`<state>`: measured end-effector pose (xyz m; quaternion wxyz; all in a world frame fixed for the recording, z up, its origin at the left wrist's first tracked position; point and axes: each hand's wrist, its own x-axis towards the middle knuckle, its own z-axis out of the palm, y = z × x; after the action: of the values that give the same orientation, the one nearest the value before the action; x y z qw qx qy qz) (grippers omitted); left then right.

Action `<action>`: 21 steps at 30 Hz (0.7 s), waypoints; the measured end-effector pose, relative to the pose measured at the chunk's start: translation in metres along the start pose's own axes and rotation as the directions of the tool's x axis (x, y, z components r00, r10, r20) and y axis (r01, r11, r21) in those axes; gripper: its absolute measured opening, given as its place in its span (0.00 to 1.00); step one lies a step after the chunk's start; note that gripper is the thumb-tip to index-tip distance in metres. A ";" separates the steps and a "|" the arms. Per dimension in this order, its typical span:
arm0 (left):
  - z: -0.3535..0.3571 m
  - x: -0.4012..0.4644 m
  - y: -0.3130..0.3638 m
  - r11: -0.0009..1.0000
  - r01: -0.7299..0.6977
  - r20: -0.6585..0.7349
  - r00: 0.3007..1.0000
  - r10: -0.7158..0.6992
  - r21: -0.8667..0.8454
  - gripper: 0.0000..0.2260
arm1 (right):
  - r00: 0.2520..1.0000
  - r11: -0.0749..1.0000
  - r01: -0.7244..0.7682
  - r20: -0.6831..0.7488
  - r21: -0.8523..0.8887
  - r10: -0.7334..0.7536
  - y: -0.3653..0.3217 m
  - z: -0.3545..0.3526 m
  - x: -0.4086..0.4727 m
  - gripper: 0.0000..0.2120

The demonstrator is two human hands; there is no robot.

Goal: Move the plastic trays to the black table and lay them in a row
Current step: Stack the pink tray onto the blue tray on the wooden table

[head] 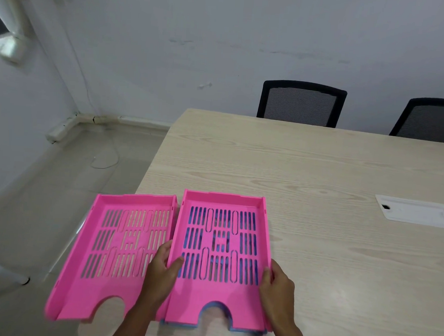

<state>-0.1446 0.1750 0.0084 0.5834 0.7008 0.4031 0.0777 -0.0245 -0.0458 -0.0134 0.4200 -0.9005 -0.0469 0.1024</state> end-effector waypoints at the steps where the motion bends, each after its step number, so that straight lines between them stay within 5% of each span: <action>1: -0.001 0.000 -0.001 1.000 -0.003 -0.002 1.000 0.003 0.005 0.25 | 1.000 1.000 -0.003 0.006 0.003 0.003 0.000 0.000 0.000 0.11; 10: 0.010 0.001 -0.002 0.997 0.036 0.022 0.999 -0.038 0.068 0.29 | 0.991 0.980 -0.104 0.097 0.171 0.088 -0.001 -0.010 0.004 0.10; 21: 0.052 0.012 0.018 0.997 -0.034 0.120 0.992 0.026 0.066 0.24 | 0.990 0.981 -0.139 -0.015 0.137 0.143 0.017 -0.048 0.032 0.14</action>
<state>-0.0984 0.1433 0.0037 0.5812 0.7295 0.3593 0.0310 0.0178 -0.0870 -0.0015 0.4724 -0.8721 0.0293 0.1239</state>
